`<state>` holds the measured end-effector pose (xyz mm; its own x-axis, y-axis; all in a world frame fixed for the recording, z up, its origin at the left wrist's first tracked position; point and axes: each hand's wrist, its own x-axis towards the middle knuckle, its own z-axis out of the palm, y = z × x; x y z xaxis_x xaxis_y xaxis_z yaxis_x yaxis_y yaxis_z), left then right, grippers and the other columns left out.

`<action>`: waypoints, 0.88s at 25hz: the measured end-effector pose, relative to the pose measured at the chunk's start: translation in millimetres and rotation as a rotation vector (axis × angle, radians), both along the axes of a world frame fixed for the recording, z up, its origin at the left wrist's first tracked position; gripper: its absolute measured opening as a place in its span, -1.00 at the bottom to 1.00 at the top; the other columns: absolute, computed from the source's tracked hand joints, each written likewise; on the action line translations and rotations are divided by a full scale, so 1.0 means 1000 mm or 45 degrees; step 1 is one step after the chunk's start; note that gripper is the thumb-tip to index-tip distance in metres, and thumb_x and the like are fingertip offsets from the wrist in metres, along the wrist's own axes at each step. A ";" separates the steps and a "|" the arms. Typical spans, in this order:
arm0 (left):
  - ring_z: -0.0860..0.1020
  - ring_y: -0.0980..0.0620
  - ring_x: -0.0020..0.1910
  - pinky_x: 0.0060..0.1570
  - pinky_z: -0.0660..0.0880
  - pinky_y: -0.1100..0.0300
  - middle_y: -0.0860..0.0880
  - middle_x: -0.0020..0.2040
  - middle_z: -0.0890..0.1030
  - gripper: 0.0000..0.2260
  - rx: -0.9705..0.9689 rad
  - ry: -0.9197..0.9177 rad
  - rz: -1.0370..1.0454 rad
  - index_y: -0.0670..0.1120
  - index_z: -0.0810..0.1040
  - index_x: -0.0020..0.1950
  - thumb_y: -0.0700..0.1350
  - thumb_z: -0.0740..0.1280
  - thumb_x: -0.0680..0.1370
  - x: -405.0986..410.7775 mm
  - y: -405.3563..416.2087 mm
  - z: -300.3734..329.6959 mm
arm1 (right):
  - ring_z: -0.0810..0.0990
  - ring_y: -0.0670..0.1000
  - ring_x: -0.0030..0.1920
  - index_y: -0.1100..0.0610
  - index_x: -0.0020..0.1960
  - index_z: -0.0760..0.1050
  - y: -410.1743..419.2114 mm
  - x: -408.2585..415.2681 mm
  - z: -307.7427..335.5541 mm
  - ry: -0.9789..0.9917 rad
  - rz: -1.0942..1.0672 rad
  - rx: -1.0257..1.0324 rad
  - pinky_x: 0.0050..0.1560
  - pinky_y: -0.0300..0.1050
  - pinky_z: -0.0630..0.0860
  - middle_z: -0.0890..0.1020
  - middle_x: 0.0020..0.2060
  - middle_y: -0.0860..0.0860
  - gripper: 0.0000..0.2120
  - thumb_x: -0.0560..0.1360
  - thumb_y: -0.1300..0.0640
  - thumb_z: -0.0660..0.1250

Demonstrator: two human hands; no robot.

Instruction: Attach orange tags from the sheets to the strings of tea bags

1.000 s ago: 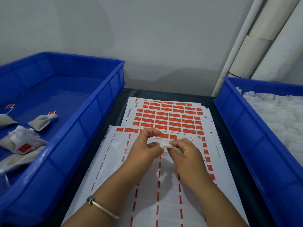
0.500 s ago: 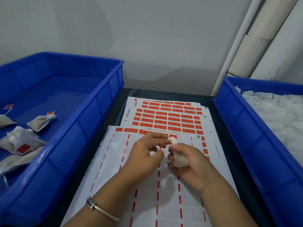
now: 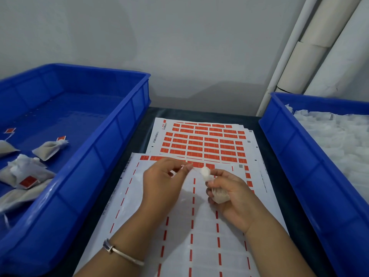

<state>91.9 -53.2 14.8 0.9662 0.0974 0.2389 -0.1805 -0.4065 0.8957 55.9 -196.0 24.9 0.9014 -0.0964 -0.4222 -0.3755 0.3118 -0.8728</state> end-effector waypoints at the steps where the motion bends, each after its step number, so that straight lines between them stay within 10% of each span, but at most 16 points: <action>1: 0.53 0.20 -0.24 -0.27 0.41 0.41 0.33 -0.25 0.50 -0.93 -0.024 0.020 0.059 0.18 0.54 -0.21 0.02 0.41 0.42 0.003 0.002 0.001 | 0.53 0.05 -0.16 0.10 0.03 0.55 -0.001 0.000 0.001 0.001 0.025 -0.004 -0.22 -0.12 0.53 0.60 -0.03 0.11 -0.78 0.48 0.35 0.28; 12: 0.55 0.24 -0.25 -0.34 0.41 0.41 0.29 -0.33 0.55 -0.87 -0.027 0.105 -0.125 0.18 0.52 -0.32 0.04 0.41 0.41 -0.006 -0.009 0.027 | 0.65 0.03 -0.18 0.12 -0.17 0.67 -0.013 -0.007 0.010 -0.253 0.510 0.066 -0.08 -0.14 0.56 0.67 -0.19 0.09 -0.75 0.41 0.01 0.28; 18: 0.57 0.30 -0.30 -0.45 0.39 0.46 0.33 -0.38 0.57 -0.87 -0.122 0.237 -0.190 0.15 0.54 -0.31 0.07 0.39 0.43 0.021 -0.023 0.045 | 0.38 -0.08 -0.52 0.17 -0.17 0.67 -0.024 0.004 0.014 -0.236 0.155 0.095 -0.30 -0.18 0.48 0.41 -0.56 -0.01 -0.78 0.51 0.11 0.29; 22: 0.55 0.14 -0.03 -0.25 0.43 0.36 0.15 0.09 0.59 -0.83 0.127 0.357 -0.281 0.10 0.56 0.11 0.03 0.31 0.54 0.047 -0.037 0.026 | 0.36 -0.11 -0.56 0.21 -0.04 0.61 -0.042 0.022 0.014 -0.051 -0.192 -0.199 -0.39 -0.23 0.39 0.47 -0.54 0.00 -0.81 0.57 0.13 0.27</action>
